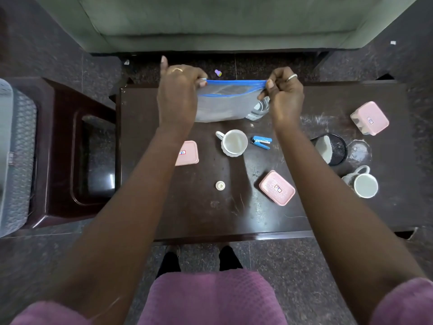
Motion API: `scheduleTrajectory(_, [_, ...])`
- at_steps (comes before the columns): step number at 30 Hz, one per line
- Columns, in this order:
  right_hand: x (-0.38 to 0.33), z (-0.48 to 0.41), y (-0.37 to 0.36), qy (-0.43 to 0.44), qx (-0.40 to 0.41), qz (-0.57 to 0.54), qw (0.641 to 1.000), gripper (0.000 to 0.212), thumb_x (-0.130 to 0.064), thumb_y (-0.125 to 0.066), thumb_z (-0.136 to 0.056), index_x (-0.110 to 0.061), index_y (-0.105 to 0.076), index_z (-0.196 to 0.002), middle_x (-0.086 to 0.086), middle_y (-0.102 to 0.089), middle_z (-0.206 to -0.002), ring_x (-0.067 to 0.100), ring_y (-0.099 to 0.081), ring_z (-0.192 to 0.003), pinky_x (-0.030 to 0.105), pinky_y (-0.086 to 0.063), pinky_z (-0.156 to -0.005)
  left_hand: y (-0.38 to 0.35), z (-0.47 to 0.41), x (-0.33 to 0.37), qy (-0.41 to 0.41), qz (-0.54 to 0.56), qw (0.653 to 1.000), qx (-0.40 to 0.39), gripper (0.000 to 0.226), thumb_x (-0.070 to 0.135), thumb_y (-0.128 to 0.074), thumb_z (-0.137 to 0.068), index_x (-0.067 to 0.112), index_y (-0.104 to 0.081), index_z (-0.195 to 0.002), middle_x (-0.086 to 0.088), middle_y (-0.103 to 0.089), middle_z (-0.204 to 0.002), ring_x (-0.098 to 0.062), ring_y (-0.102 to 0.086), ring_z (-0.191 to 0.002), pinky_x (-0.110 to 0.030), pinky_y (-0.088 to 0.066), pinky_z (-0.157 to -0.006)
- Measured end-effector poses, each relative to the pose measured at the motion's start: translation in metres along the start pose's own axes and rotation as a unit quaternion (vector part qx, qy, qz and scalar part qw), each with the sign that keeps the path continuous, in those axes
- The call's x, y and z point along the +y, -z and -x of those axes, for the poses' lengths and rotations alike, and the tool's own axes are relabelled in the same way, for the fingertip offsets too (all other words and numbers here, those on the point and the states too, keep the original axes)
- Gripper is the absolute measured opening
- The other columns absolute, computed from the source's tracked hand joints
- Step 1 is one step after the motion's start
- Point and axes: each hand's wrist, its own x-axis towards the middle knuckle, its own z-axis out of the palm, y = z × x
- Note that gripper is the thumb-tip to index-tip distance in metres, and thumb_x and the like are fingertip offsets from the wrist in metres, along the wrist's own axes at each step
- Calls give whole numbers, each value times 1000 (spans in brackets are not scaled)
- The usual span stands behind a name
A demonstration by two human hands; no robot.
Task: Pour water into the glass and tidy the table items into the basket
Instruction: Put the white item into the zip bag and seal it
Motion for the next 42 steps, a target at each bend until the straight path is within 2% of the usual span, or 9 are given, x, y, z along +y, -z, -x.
scheduleTrajectory(5, [0, -4, -3, 0, 8, 2, 1000, 37, 8, -45, -84, -24, -44, -66, -5, -45, -64, 10, -38, -61, 26, -33, -63, 17, 0, -25, 37, 7, 999, 24, 19, 11, -51, -85, 9, -69, -94, -11, -70, -97, -24, -59, -94, -35, -16, -118])
scheduleTrajectory(8, [1, 0, -8, 12, -48, -52, 997, 30, 4, -45, -88, -21, -41, -73, -4, -40, -69, 7, -34, -67, 20, -31, -64, 23, 3, -31, 56, 77, 995, 23, 18, 7, -51, -85, 5, -66, -94, -12, -69, -96, -24, -59, -90, -27, -40, -92])
scheduleTrajectory(11, [7, 3, -10, -17, -123, -99, 987, 21, -8, -55, -84, -22, -39, -86, -2, -35, -66, 6, -33, -63, 17, -32, -60, 27, 7, -40, 83, 157, 984, 4, 16, 7, -50, -87, 4, -63, -96, -2, -63, -86, -13, -54, -81, -10, -38, -71])
scheduleTrajectory(16, [34, 7, -21, -71, -229, -67, 969, 62, 19, -62, -75, -16, -38, -119, -13, -67, -71, -3, -60, -65, 15, -52, -63, 36, 9, -51, 89, 202, 975, 24, 18, 10, -49, -89, 5, -62, -99, 7, -59, -89, -1, -54, -78, -16, -41, -77])
scheduleTrajectory(20, [29, 14, -43, -73, -201, -13, 977, 28, 9, -66, -79, -3, -59, -102, 6, -64, -93, 14, -60, -84, 34, -51, -85, 43, 7, -60, 75, 248, 966, 19, 19, 16, -51, -91, 8, -62, -104, 17, -60, -89, 11, -53, -81, -18, -43, -82])
scheduleTrajectory(24, [9, 6, -54, -81, -211, -115, 967, 16, -2, -61, -86, -12, -62, -74, 3, -68, -76, 22, -61, -80, 38, -51, -80, 50, 0, -69, 109, 409, 905, 31, 39, 22, -45, -95, 7, -38, -130, 17, -55, -107, 15, -54, -96, -6, -41, -83])
scheduleTrajectory(29, [-15, -1, -56, -75, -245, -142, 956, 12, -14, -52, -95, -17, -63, -89, -4, -73, -80, 11, -67, -72, 31, -59, -65, 39, 10, -91, 232, 402, 865, -191, 54, 16, -71, -79, 12, -48, -127, 2, -65, -109, 1, -64, -86, -20, -54, -78])
scheduleTrajectory(33, [-13, -5, -51, -139, -227, -170, 949, 12, -18, -44, -100, -12, -54, -103, 7, -64, -103, 25, -61, -99, 50, -50, -93, 32, 23, -98, 295, 495, 796, -187, 38, 5, -67, -80, 17, -57, -115, 3, -68, -101, -11, -68, -92, -33, -60, -75])
scheduleTrajectory(42, [6, 2, -30, -267, -355, -165, 881, 53, 5, -54, -88, -15, -41, -137, 8, -61, -121, 26, -66, -99, 48, -58, -79, 30, 36, -98, 334, 535, 747, -212, 18, 11, -53, -92, 16, -56, -109, -2, -66, -101, -12, -69, -80, -29, -60, -71])
